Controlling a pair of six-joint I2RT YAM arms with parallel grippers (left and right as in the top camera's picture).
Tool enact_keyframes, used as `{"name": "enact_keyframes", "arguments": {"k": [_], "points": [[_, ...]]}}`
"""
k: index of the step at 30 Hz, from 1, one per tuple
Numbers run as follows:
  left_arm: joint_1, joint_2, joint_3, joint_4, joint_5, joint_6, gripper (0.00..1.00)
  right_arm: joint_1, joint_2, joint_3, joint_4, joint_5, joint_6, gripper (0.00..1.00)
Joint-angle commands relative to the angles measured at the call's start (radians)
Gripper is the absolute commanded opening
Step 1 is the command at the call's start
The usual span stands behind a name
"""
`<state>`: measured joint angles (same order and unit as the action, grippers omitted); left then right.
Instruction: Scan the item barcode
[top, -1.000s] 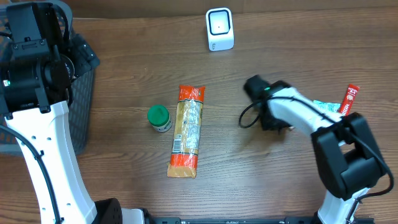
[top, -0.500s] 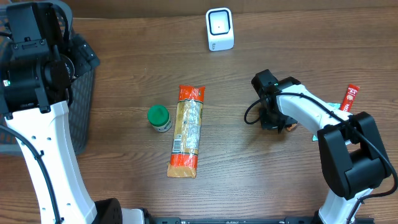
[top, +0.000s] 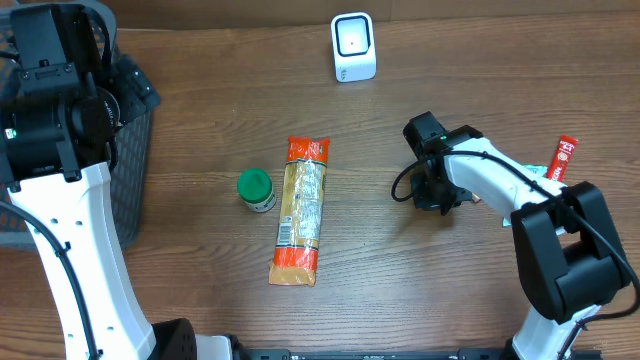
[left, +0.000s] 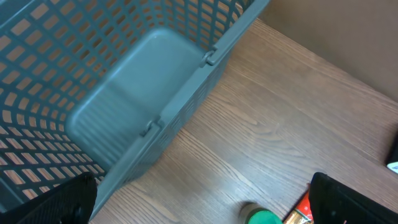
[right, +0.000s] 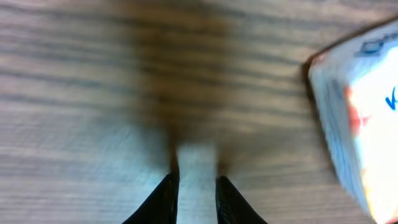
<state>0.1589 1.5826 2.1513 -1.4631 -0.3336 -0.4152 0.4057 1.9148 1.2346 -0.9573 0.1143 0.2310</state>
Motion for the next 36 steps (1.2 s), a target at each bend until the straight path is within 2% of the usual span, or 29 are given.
{"name": "enact_keyframes", "arguments": {"k": [1, 4, 11, 17, 36], "points": [[0.004, 0.007, 0.011, 0.001, -0.013, 0.009, 1.0, -0.028, -0.108, 0.113, -0.027, -0.042, -0.031, 0.26], [0.004, 0.007, 0.011, 0.001, -0.013, 0.009, 0.99, -0.104, -0.149, 0.19, -0.095, -0.043, -0.089, 0.37], [0.004, 0.007, 0.011, 0.001, -0.013, 0.009, 1.0, -0.367, -0.132, 0.185, -0.143, -0.239, -0.345, 0.39], [0.004, 0.007, 0.011, 0.001, -0.013, 0.009, 1.0, -0.503, -0.101, 0.095, -0.059, -0.372, -0.447, 0.39], [0.004, 0.007, 0.011, 0.001, -0.013, 0.009, 1.0, -0.518, -0.101, -0.082, 0.184, -0.403, -0.52, 0.39]]}}
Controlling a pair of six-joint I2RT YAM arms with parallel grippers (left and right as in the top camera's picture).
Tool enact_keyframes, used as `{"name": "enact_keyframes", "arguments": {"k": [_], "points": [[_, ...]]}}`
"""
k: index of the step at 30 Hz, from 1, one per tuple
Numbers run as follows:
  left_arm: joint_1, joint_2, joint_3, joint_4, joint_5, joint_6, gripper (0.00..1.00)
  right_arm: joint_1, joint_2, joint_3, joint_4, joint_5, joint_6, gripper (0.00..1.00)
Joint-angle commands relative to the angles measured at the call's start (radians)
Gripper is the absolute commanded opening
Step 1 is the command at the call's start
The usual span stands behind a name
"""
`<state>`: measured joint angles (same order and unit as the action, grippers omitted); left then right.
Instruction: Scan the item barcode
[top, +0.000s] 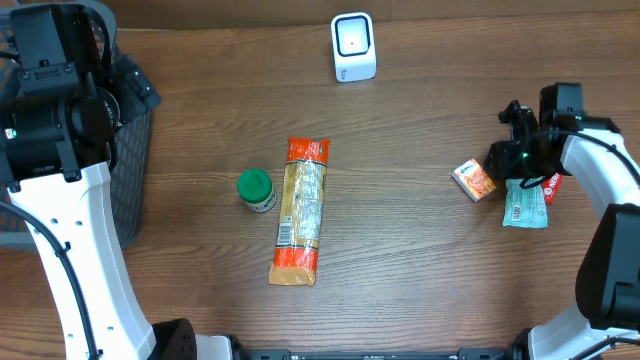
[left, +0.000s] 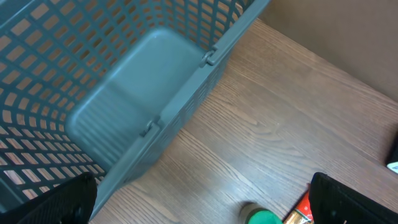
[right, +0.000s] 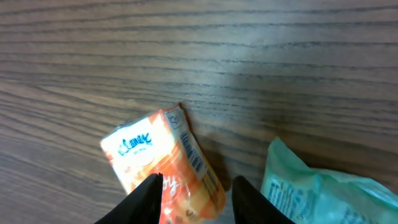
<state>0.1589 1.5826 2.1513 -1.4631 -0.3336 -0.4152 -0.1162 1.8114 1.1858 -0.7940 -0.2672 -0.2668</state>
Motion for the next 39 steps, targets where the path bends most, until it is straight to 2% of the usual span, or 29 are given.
{"name": "enact_keyframes", "arguments": {"k": [1, 6, 10, 12, 14, 21, 25, 28, 34, 39], "points": [[0.004, 0.007, 0.011, 0.001, -0.013, 0.009, 1.0, 0.004, 0.003, -0.05, 0.039, -0.031, -0.022, 0.39], [0.004, 0.007, 0.011, 0.001, -0.013, 0.009, 0.99, 0.004, 0.003, -0.124, 0.123, -0.065, -0.018, 0.39], [0.004, 0.007, 0.011, 0.001, -0.013, 0.009, 0.99, 0.004, 0.003, -0.146, 0.143, -0.113, -0.01, 0.17], [0.004, 0.007, 0.011, 0.001, -0.013, 0.009, 1.0, 0.004, 0.003, -0.138, 0.146, -0.131, 0.064, 0.04], [0.004, 0.007, 0.011, 0.001, -0.013, 0.009, 0.99, 0.005, 0.002, -0.117, 0.127, -0.131, 0.13, 0.04], [0.004, 0.007, 0.011, 0.001, -0.013, 0.009, 1.0, 0.046, -0.043, -0.009, 0.007, -0.072, 0.194, 0.04], [0.004, 0.007, 0.011, 0.001, -0.013, 0.009, 1.0, 0.176, -0.117, 0.0, -0.002, 0.192, 0.28, 0.04], [0.004, 0.007, 0.011, 0.001, -0.013, 0.009, 1.0, 0.322, -0.152, 0.0, -0.01, 0.476, 0.322, 0.04], [0.004, 0.007, 0.011, 0.001, -0.013, 0.009, 1.0, 0.634, -0.145, -0.002, -0.027, 1.035, 0.324, 0.04], [0.004, 0.007, 0.011, 0.001, -0.013, 0.009, 1.0, 0.815, -0.122, -0.002, -0.029, 1.34, 0.323, 0.04]]}}
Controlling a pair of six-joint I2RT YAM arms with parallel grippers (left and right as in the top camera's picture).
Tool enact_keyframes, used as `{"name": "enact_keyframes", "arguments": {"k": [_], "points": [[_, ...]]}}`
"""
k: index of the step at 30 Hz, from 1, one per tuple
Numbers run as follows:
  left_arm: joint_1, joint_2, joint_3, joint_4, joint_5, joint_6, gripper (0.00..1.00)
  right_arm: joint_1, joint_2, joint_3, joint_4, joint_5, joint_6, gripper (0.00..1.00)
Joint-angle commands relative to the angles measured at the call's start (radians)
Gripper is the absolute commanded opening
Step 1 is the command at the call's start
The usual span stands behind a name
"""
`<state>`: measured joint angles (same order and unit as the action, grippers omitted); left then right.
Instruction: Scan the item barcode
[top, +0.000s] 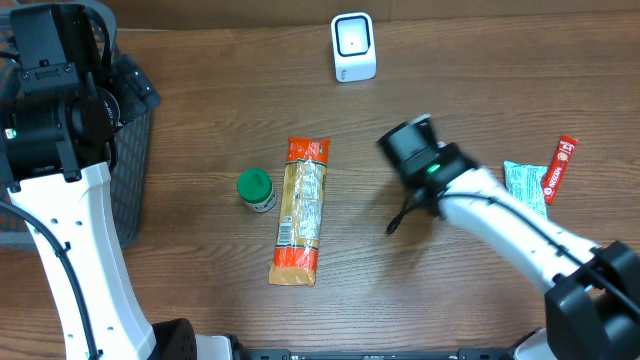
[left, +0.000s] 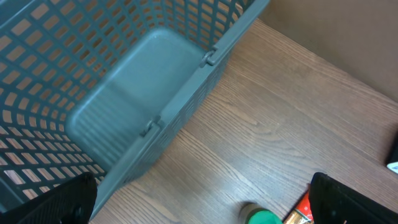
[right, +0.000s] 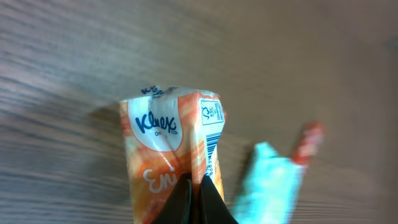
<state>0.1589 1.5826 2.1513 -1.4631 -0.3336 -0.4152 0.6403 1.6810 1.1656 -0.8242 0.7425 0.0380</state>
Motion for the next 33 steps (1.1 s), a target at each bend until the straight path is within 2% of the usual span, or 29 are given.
{"name": "enact_keyframes", "arguments": {"k": [1, 6, 11, 18, 33], "points": [[0.004, 0.007, 0.011, 0.001, -0.013, 0.009, 1.0, 0.084, 0.018, 0.019, 0.0, 0.384, 0.019, 0.04], [0.004, 0.007, 0.011, 0.001, -0.013, 0.009, 0.99, 0.164, 0.077, 0.019, -0.011, 0.519, 0.014, 0.04], [0.004, 0.007, 0.011, 0.001, -0.013, 0.009, 1.0, 0.171, 0.154, 0.018, -0.026, 0.638, 0.014, 0.04], [0.004, 0.007, 0.011, 0.001, -0.013, 0.009, 1.0, 0.143, 0.208, 0.018, 0.029, 0.586, 0.015, 0.04], [0.004, 0.007, 0.011, 0.001, -0.013, 0.009, 1.0, 0.142, 0.285, 0.018, 0.037, 0.517, 0.018, 0.04]]}}
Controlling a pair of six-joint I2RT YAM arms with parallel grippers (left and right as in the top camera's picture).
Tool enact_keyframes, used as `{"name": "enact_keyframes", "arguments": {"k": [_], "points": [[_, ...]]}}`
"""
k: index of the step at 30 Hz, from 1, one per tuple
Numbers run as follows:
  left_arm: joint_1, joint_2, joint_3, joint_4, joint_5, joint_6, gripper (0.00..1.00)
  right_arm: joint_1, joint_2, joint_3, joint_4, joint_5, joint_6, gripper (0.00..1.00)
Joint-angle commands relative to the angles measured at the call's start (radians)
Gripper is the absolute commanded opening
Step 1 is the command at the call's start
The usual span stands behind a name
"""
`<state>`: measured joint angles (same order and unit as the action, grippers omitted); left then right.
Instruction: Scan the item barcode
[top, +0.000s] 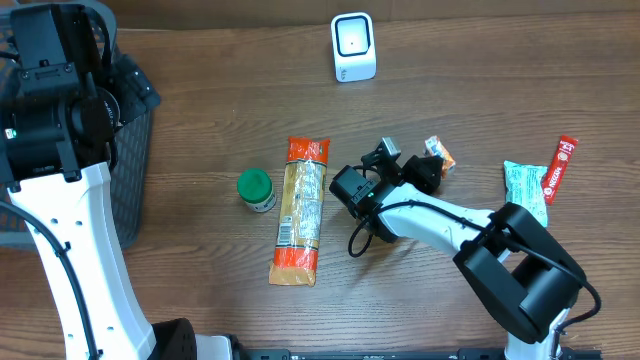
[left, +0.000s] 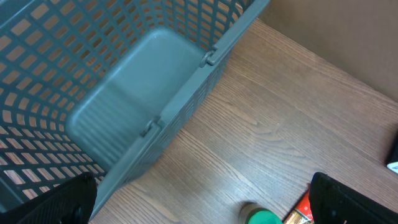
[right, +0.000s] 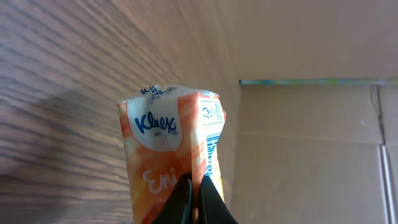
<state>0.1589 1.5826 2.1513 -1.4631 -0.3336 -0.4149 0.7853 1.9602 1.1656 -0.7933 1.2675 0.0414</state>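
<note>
An orange Kleenex tissue pack (right: 168, 155) is pinched at its lower end by my right gripper (right: 198, 198), which is shut on it. A barcode strip (right: 213, 163) runs down the pack's right side. From overhead the pack (top: 438, 153) sticks out of the right gripper (top: 426, 168) near the table's middle. The white scanner (top: 353, 46) stands at the far edge, well apart from the pack. My left gripper (left: 205, 208) hangs open and empty beside the basket, with its fingers (left: 348, 199) at the frame's lower corners.
A grey mesh basket (top: 130, 170) stands at the left edge. A green-capped jar (top: 255, 188) and a long orange packet (top: 302, 210) lie left of the right arm. A teal packet (top: 525, 190) and a red sachet (top: 561, 168) lie at the right.
My right wrist has moved left and turned with the tissue pack still in it. Its view now shows a cardboard wall behind the pack, not the teal packet. The left arm is unchanged.
First my right gripper was low over the table with the pack at the edge of its view. Then it stood open over the pack beside the teal packet at the right. Then it held the pack up over mid-table, and now holds it turned.
</note>
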Motion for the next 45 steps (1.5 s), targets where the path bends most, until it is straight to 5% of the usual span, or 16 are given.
{"name": "enact_keyframes", "arguments": {"k": [1, 22, 25, 31, 35, 45], "points": [[0.004, 0.007, 0.011, 0.001, -0.013, 0.008, 1.0, -0.003, 0.006, 0.018, 0.006, -0.023, 0.015, 0.04], [0.004, 0.007, 0.011, 0.001, -0.013, 0.008, 0.99, -0.019, 0.142, 0.018, -0.008, -0.111, 0.039, 0.04], [0.004, 0.007, 0.011, 0.001, -0.013, 0.008, 1.0, -0.019, 0.142, 0.018, -0.023, -0.127, 0.042, 0.18], [0.004, 0.007, 0.011, 0.001, -0.013, 0.008, 1.0, -0.019, 0.142, 0.018, -0.024, -0.137, 0.043, 0.29], [0.004, 0.007, 0.011, 0.001, -0.013, 0.008, 1.0, -0.019, 0.142, 0.018, -0.024, -0.137, 0.042, 0.49], [0.004, 0.007, 0.011, 0.001, -0.013, 0.008, 1.0, -0.019, 0.132, 0.027, -0.025, -0.149, 0.066, 0.66]]}}
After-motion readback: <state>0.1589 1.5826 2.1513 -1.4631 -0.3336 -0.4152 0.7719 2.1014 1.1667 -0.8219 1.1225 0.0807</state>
